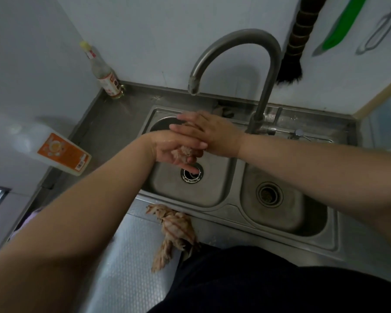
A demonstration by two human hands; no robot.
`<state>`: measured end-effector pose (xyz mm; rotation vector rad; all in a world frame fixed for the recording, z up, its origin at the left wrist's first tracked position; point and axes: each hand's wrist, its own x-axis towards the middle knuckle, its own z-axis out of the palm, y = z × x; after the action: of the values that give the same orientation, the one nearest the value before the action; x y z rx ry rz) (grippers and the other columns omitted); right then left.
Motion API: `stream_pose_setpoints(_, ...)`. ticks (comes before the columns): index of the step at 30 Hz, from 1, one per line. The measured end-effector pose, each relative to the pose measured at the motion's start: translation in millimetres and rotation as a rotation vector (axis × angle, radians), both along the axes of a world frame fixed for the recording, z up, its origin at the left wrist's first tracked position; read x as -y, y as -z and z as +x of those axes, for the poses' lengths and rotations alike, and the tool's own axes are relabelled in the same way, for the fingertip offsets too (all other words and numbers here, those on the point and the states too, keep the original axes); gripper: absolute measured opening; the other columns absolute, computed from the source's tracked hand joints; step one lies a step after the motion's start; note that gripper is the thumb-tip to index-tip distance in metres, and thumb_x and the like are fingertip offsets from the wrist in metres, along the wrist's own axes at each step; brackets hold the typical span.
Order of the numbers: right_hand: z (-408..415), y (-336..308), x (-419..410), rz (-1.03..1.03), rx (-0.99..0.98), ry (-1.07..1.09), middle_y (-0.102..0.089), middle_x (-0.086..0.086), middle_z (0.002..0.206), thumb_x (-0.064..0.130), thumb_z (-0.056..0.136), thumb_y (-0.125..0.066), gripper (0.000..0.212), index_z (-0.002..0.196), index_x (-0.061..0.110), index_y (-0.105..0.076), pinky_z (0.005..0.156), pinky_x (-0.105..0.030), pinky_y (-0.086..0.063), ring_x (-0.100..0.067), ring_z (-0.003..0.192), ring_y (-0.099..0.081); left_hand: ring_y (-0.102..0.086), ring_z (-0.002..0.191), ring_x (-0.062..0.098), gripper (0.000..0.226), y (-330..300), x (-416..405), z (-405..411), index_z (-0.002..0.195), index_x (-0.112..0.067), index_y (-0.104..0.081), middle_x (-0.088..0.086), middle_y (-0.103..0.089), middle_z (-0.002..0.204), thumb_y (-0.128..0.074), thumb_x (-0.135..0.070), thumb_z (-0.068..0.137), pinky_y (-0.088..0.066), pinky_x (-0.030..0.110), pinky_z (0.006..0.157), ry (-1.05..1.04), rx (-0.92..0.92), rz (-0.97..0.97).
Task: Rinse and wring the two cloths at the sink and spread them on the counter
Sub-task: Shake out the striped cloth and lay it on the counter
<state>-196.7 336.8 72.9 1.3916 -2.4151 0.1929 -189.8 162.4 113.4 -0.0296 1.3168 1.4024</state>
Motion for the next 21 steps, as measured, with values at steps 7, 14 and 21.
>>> stream_pose_setpoints(7,-7.4,-20.2,18.2,0.323,0.371,0.554,-0.067,-0.010,0.108,0.020,0.095,-0.044,0.049,0.141,0.006,-0.037,0.059,-0.034,-0.037,-0.030,0.089,-0.065,-0.063,0.093,0.028,0.077,11.6,-36.6,-15.7,0.149,-0.018,-0.019,0.014,-0.065,0.107,-0.063,-0.010,0.088,-0.050,0.038,0.077,0.230,-0.934,-0.925)
stream_pose_setpoints(14,-31.4,-26.8,29.6,0.140,0.864,0.532,-0.058,-0.009,0.091,0.013,0.093,-0.043,0.013,0.086,0.008,-0.053,0.069,-0.030,-0.035,-0.020,0.078,-0.047,-0.061,0.070,0.031,0.042,10.1,-28.2,-35.3,0.133,-0.012,-0.035,0.010,-0.066,0.087,-0.048,-0.011,0.093,-0.051,0.041,0.062,0.488,-1.617,-1.151)
stream_pose_setpoints(21,-38.1,-21.6,20.3,-0.219,1.611,0.631,-0.035,0.002,0.049,0.010,0.086,-0.059,0.028,0.063,0.017,-0.044,0.037,-0.016,-0.020,-0.008,0.037,-0.027,-0.066,0.076,0.033,0.035,6.0,-18.8,-45.5,0.127,-0.011,-0.043,0.009,-0.068,0.092,-0.048,-0.027,0.096,-0.050,0.037,0.060,0.659,-1.853,-0.983)
